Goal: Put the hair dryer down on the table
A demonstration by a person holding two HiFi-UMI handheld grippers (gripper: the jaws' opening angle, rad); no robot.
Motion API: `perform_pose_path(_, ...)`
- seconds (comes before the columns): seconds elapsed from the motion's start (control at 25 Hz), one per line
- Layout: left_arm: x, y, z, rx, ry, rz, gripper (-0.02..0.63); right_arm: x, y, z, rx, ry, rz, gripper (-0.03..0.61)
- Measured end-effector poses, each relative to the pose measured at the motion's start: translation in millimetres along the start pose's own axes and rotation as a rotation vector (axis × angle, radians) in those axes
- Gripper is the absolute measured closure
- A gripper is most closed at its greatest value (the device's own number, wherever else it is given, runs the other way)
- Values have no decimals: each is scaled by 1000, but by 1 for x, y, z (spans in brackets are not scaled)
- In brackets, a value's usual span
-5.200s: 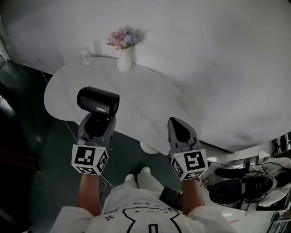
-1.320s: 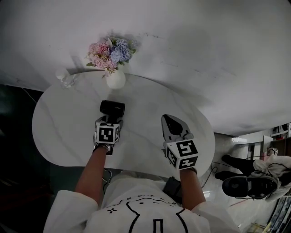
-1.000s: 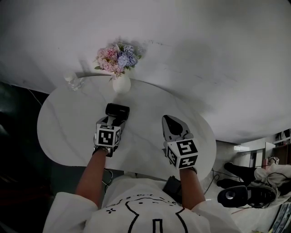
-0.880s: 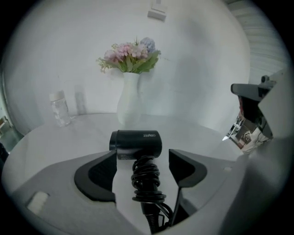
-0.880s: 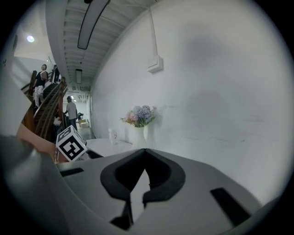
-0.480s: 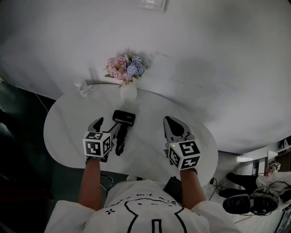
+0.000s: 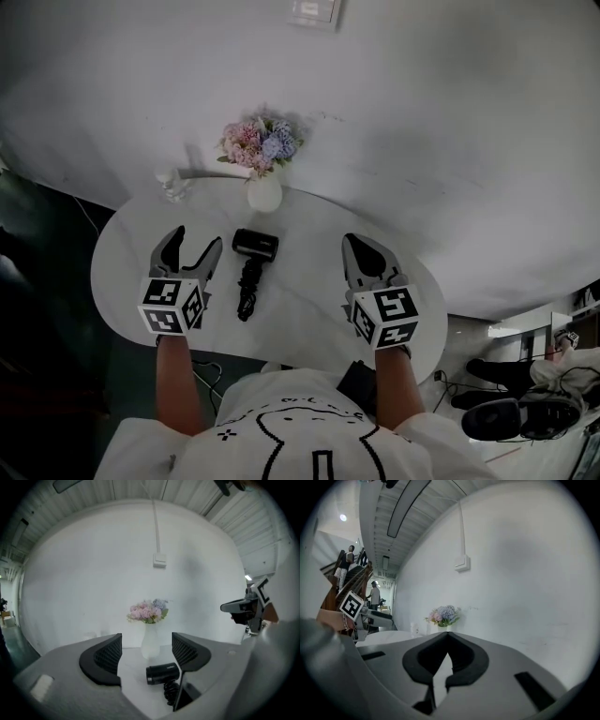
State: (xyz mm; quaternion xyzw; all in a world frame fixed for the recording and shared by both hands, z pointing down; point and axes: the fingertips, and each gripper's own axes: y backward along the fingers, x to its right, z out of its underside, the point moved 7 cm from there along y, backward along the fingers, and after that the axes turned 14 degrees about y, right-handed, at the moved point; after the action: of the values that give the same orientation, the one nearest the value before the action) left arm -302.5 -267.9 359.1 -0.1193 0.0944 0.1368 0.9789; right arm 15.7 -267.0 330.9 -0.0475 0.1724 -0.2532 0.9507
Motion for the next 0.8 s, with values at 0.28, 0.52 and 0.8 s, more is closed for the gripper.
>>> perform_pose_path(0.28, 6, 13, -27, 154, -29, 27, 294, 13, 12, -22, 63, 22, 64, 583)
perform_pose_path(0.52, 5, 25, -40, 237, -44, -35, 595, 19, 21, -34, 108, 36, 106, 583)
perform_pose_path(0.8, 1, 34, -64, 313, -72, -75, 595, 18, 28, -41, 146, 38, 127, 583)
